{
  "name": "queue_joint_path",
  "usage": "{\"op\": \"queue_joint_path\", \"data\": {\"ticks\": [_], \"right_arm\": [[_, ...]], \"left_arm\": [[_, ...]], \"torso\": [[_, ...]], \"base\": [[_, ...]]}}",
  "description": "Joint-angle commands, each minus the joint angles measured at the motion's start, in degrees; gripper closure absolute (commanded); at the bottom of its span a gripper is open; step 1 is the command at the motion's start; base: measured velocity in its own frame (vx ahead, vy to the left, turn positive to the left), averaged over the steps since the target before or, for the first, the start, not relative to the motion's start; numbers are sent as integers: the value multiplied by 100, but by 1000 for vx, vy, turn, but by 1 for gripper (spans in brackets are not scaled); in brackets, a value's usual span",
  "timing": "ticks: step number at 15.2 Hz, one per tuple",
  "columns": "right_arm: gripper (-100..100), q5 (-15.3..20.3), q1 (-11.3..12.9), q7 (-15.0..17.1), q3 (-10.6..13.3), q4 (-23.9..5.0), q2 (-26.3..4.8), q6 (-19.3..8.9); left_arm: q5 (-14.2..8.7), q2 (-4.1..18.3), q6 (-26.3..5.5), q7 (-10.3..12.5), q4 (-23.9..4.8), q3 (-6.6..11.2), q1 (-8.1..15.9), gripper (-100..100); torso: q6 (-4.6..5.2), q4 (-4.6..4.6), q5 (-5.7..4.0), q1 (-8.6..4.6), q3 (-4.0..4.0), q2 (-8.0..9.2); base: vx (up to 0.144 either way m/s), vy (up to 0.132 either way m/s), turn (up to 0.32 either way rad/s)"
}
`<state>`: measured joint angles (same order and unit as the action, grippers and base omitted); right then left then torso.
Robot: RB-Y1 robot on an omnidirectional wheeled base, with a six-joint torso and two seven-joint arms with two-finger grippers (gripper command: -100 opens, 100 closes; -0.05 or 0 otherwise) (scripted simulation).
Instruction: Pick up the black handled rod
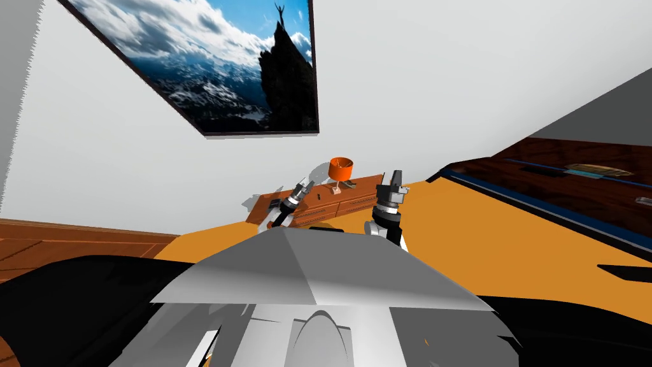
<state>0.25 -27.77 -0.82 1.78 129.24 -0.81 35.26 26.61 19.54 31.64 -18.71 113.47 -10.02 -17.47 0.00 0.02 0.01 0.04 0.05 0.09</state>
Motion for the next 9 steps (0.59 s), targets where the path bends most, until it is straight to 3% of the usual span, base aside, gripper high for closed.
{"op": "queue_joint_path", "data": {"ticks": [1,3,4,6,7,9], "right_arm": [[0,0,0,0,0,0,0,0],[0,0,0,0,0,0,0,0],[0,0,0,0,0,0,0,0],[0,0,0,0,0,0,0,0],[0,0,0,0,0,0,0,0],[0,0,0,0,0,0,0,0]], "left_arm": [[286,201,37,-184,-266,-169,122,-100],[415,201,37,-184,-266,-169,122,-100],[624,389,50,-334,-483,-316,250,-100],[762,389,50,-334,-517,-316,250,-100],[957,582,60,-488,-748,-466,376,-100],[1121,582,60,-488,-787,-466,376,-100]], "torso": [[0,0,0,0,0,0],[2,0,0,-2,0,0],[0,0,0,-2,-1,-1],[2,-1,-1,-3,-1,-2],[0,-1,-1,-3,-2,-3],[2,-1,-1,-6,-2,-3]], "base": [[-25,-1,-149],[-24,-1,-98],[-21,-5,-146],[-19,-7,-111],[-18,-14,-143],[-16,-13,-120]]}}
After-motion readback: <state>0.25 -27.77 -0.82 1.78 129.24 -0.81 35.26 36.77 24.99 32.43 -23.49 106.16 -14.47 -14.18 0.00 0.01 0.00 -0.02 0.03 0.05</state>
